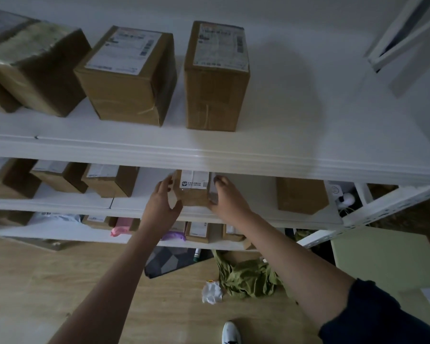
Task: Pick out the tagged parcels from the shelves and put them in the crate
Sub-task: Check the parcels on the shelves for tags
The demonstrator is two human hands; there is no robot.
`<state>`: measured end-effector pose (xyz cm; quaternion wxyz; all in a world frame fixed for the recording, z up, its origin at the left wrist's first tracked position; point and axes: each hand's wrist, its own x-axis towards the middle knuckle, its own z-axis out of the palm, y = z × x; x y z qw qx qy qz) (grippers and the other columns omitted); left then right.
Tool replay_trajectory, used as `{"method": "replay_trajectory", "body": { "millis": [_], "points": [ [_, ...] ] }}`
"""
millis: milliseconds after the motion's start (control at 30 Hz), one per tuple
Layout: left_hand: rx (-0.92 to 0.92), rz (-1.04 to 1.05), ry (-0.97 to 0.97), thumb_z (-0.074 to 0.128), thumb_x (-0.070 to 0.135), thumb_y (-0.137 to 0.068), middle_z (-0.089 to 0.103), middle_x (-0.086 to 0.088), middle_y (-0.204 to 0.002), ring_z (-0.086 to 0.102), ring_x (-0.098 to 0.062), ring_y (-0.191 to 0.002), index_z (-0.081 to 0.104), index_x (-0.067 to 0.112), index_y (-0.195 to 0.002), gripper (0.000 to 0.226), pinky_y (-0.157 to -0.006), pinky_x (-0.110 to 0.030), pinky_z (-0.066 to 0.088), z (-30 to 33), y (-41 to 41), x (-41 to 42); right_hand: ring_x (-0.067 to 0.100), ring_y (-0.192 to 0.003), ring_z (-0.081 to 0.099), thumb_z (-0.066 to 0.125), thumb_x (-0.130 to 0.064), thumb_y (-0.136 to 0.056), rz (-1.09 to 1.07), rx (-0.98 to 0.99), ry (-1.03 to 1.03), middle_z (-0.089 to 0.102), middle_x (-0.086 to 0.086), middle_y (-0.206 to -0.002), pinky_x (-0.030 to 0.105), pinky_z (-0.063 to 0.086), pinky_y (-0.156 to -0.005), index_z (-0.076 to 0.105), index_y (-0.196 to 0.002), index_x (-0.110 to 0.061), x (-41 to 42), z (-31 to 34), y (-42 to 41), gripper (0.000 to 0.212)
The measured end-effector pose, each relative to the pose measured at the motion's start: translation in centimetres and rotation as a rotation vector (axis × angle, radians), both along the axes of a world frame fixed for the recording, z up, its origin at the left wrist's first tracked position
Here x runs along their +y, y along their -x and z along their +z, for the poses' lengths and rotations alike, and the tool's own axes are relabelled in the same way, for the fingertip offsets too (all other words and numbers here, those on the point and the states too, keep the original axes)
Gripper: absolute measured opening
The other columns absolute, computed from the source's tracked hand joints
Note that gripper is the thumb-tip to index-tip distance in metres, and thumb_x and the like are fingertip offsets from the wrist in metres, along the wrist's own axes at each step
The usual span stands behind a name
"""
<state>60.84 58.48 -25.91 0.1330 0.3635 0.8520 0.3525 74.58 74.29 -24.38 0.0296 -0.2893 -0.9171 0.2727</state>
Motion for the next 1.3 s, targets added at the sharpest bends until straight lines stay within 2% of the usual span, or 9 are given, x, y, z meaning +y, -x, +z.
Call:
{"method": "replay_trajectory", "body": {
  "millis": [167,367,467,633,767,833,1000,1067,1300],
  "points": [
    [0.186,-0.055,-0.11,0.064,0.004,-0.09,0.042,-0.008,-0.147,0.04,-0.025,-0.135,0.042,0.01,-0.146,0.061,-0.112,-0.038,0.036,1.3,-3.8,-1.1,0.023,-0.146,0.035,0.065,-0.028,-0.098,-0.068,-0.03,-0.023,0.03,0.008,-0.161,0.031,0.036,-0.115,0.029,-0.156,-0.003,0.7,1.0,-5.2,0.073],
    [0.359,-0.278,-0.142,0.063,0.004,-0.089,0.05,-0.011,-0.14,0.043,-0.027,-0.131,0.05,0.006,-0.139,0.051,-0.112,-0.037,0.035,2.5,-8.6,0.6,0.023,-0.14,0.042,0.065,-0.028,-0.097,-0.213,-0.028,-0.015,0.035,0.006,-0.158,0.035,0.041,-0.112,0.034,-0.154,-0.006,1.4,2.1,-13.5,0.068],
    [0.295,-0.31,-0.073,0.062,0.01,-0.093,0.053,-0.011,-0.136,0.046,-0.028,-0.127,0.052,0.005,-0.138,0.046,-0.108,-0.043,0.043,2.3,-10.4,1.8,0.025,-0.137,0.045,0.065,-0.028,-0.096,-0.28,-0.023,0.001,0.037,0.006,-0.156,0.033,0.042,-0.108,0.036,-0.153,-0.008,1.5,2.7,-17.4,0.068],
    [0.153,-0.384,0.007,0.064,0.011,-0.093,0.05,-0.009,-0.144,0.05,-0.029,-0.129,0.052,0.007,-0.14,0.048,-0.108,-0.039,0.044,2.3,-13.7,3.5,0.026,-0.132,0.051,0.064,-0.026,-0.097,-0.34,-0.034,-0.035,0.043,0.011,-0.151,0.033,0.043,-0.108,0.039,-0.152,-0.006,1.3,3.6,-22.9,0.064],
    [0.071,-0.43,0.039,0.062,0.014,-0.095,0.048,-0.006,-0.146,0.047,-0.025,-0.132,0.05,0.01,-0.142,0.049,-0.106,-0.026,0.035,2.4,-16.3,4.8,0.024,-0.116,0.06,0.065,-0.023,-0.095,-0.418,-0.009,-0.043,0.047,0.009,-0.143,0.031,0.049,-0.099,0.044,-0.149,-0.006,1.8,3.6,-25.9,0.06],
    [0.038,-0.432,0.05,0.062,0.016,-0.096,0.046,-0.004,-0.147,0.044,-0.022,-0.135,0.048,0.012,-0.144,0.05,-0.106,-0.024,0.033,2.2,-17.3,5.7,0.024,-0.124,0.055,0.065,-0.022,-0.096,-0.446,-0.014,-0.043,0.045,0.01,-0.146,0.031,0.046,-0.104,0.041,-0.151,-0.004,2.3,3.5,-26.8,0.063],
    [-0.016,-0.451,0.078,0.063,0.021,-0.096,0.045,-0.004,-0.148,0.052,-0.025,-0.128,0.045,0.015,-0.146,0.054,-0.107,-0.039,0.045,1.0,-18.7,8.8,0.029,-0.127,0.051,0.068,-0.025,-0.094,-0.509,-0.041,0.02,0.045,0.015,-0.144,0.038,0.047,-0.103,0.037,-0.152,-0.001,5.1,2.2,-27.3,0.069],
    [-0.017,-0.452,0.094,0.063,0.021,-0.096,0.044,-0.004,-0.149,0.047,-0.023,-0.133,0.044,0.013,-0.147,0.055,-0.111,-0.039,0.042,0.4,-19.0,10.2,0.032,-0.123,0.052,0.069,-0.025,-0.094,-0.529,-0.075,0.06,0.046,0.017,-0.139,0.04,0.048,-0.099,0.04,-0.146,0.001,6.7,1.6,-26.9,0.065],
    [-0.059,-0.416,0.144,0.062,0.024,-0.097,0.039,-0.007,-0.155,0.042,-0.025,-0.139,0.038,0.01,-0.152,0.062,-0.115,-0.038,0.037,-1.6,-18.7,15.5,0.033,-0.14,0.039,0.069,-0.027,-0.095,-0.51,-0.134,0.129,0.037,0.02,-0.152,0.04,0.039,-0.109,0.031,-0.151,0.002,12.4,-0.3,-24.9,0.074]
  ]
}}
